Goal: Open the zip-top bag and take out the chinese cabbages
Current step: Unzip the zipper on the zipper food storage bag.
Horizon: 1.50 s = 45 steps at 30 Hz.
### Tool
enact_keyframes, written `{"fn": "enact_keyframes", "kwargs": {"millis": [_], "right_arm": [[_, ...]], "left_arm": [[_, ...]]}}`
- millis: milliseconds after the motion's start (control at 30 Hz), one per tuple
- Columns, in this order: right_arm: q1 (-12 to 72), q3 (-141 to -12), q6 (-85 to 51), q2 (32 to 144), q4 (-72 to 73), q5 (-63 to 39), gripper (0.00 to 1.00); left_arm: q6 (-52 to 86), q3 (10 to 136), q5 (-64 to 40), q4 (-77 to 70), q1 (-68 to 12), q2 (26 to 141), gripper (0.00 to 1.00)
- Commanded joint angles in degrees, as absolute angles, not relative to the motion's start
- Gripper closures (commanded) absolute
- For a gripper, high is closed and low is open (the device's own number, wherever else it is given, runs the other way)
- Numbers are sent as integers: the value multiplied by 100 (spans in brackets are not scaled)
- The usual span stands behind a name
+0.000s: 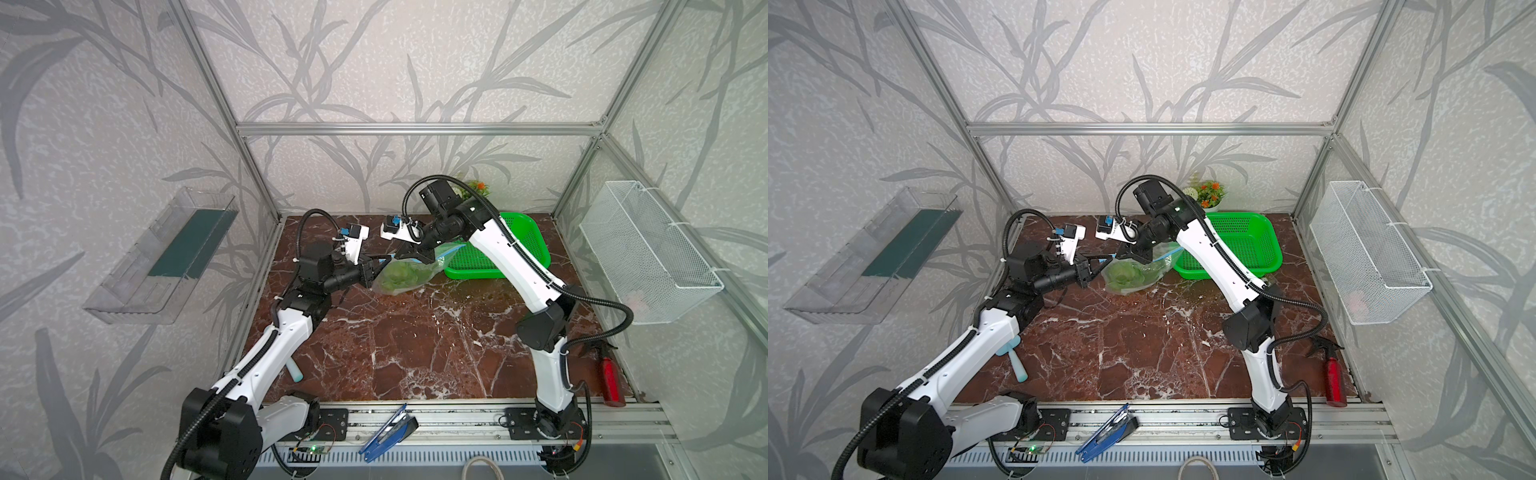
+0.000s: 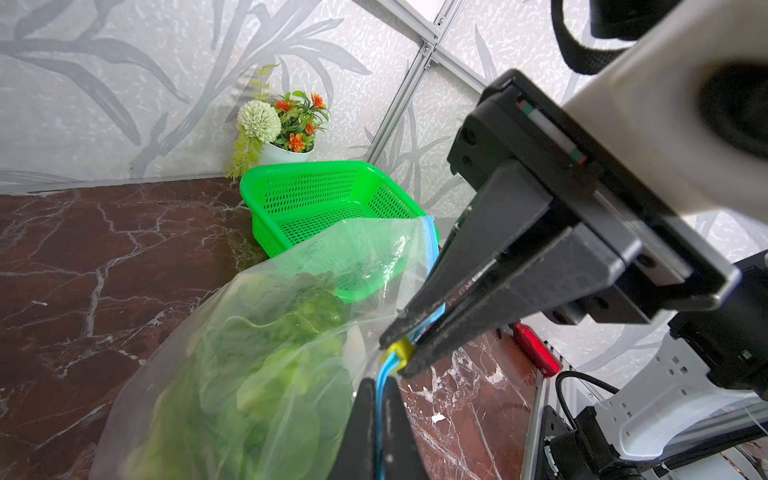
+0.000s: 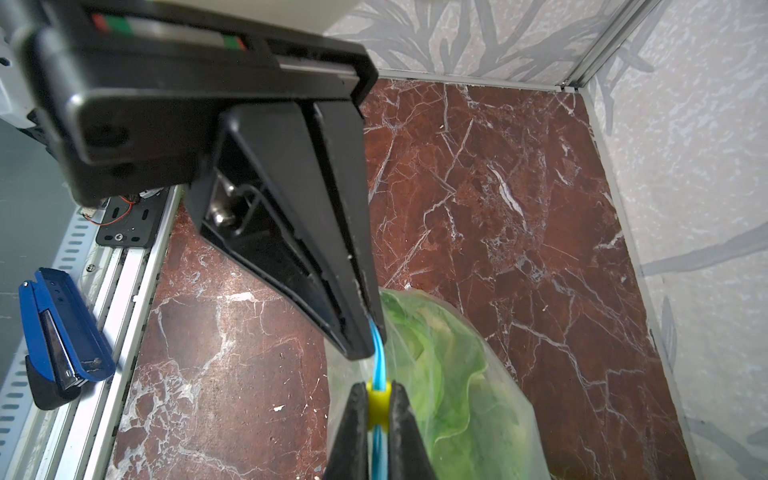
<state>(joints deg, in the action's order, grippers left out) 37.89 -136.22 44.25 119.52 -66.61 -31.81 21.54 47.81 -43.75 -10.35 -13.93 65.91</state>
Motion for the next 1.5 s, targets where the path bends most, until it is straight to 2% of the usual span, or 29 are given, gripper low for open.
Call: {"fn": "enact_keyframes", "kwargs": {"millis": [0, 1033, 1467], "right_arm": [[3681, -13497, 4446, 11699, -7190, -2817, 100], [3587, -12948, 4509, 11203, -7139, -2314, 100], [3385, -12125, 4469, 10594, -6732, -2165, 100]], "left_arm": [[2189, 4801, -4071, -1565, -1222, 6315, 100], [2234, 4659, -3778, -1591, -644, 5977, 100], [2268, 4663, -3796, -1626, -399, 5970, 100]]}}
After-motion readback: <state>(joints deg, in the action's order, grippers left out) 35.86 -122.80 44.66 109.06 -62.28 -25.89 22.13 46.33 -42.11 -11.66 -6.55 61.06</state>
